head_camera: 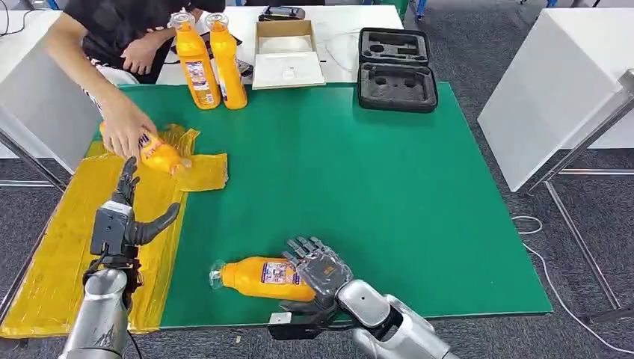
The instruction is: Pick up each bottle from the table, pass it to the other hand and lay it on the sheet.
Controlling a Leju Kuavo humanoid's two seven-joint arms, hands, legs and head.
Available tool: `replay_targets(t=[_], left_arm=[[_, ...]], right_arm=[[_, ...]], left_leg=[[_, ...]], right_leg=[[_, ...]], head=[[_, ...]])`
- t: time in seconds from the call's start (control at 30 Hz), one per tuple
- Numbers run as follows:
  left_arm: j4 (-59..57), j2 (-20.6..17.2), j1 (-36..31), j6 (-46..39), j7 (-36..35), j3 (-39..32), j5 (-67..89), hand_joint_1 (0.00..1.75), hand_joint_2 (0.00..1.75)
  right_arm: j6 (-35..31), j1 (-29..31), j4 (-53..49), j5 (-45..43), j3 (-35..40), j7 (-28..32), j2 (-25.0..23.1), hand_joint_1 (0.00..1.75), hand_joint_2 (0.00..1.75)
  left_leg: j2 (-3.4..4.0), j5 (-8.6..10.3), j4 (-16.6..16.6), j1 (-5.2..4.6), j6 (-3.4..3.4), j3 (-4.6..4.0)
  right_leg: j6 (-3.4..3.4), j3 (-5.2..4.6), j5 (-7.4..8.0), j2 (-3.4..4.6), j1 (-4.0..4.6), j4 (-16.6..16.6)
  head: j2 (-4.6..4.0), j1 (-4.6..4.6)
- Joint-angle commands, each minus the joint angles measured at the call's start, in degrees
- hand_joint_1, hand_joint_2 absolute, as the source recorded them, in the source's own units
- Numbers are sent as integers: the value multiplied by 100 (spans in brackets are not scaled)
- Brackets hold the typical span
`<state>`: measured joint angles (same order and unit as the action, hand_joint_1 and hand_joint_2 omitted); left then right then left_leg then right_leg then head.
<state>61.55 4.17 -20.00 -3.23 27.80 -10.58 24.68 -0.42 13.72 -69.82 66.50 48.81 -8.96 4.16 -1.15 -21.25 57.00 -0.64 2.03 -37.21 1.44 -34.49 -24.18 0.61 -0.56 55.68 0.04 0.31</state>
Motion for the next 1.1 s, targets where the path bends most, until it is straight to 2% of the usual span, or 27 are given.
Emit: replay_targets(t=[0.03,0.27,0.3,0.57,0.7,0.73,0.83,0.97,1.1], left_arm=[[-8,38,60,-34,-108,159,-126,0,175],[-10,45,61,-34,-109,164,-126,0,175],[-10,45,61,-34,-109,164,-126,0,175],[-62,81,53,-10,-156,235,-163,0,175],[-54,78,57,-10,-167,242,-194,0,175],[-45,78,58,-10,-168,241,-198,0,175],[3,73,67,8,-178,247,-211,0,175],[20,66,78,41,-193,231,-236,0,175],[68,55,142,54,-193,202,-258,0,175]], right_arm=[[-12,-367,864,623,-631,-362,-544,157,175],[-17,-363,863,613,-662,-355,-514,157,175],[-17,-363,863,613,-662,-355,-514,175,175],[26,-492,718,684,-868,-353,-472,175,175],[28,-544,581,707,-977,-362,-461,175,175],[31,-541,564,708,-1000,-361,-460,175,175],[16,-566,441,716,-1125,-350,-444,175,175],[-111,-606,263,740,-1324,-306,-471,175,175],[-338,-627,-4,728,-1543,-318,-513,175,175]], left_leg=[[0,-13,-5,7,-23,35],[-6,-14,-4,11,-30,53],[-6,-12,-3,11,-27,53],[-9,-26,-9,9,-43,71],[-24,-26,-7,17,-40,85],[-14,-17,-9,10,-28,77],[-15,-23,-7,12,-31,83],[-21,-21,1,12,-30,74],[-20,-26,2,11,-33,69]], right_leg=[[-7,40,-11,-12,8,-10],[-14,55,-15,-13,13,-11],[-17,49,-15,-10,14,-10],[-32,14,-28,-9,14,-13],[-37,43,-44,-33,22,-17],[-25,35,-27,-12,15,-14],[-24,91,-32,-15,17,-15],[-23,82,-32,-20,18,-7],[-30,33,-40,-16,16,-6]], head=[[0,-2],[0,0],[0,0],[0,0],[0,-2],[0,-2],[0,-2],[0,0],[0,0]])
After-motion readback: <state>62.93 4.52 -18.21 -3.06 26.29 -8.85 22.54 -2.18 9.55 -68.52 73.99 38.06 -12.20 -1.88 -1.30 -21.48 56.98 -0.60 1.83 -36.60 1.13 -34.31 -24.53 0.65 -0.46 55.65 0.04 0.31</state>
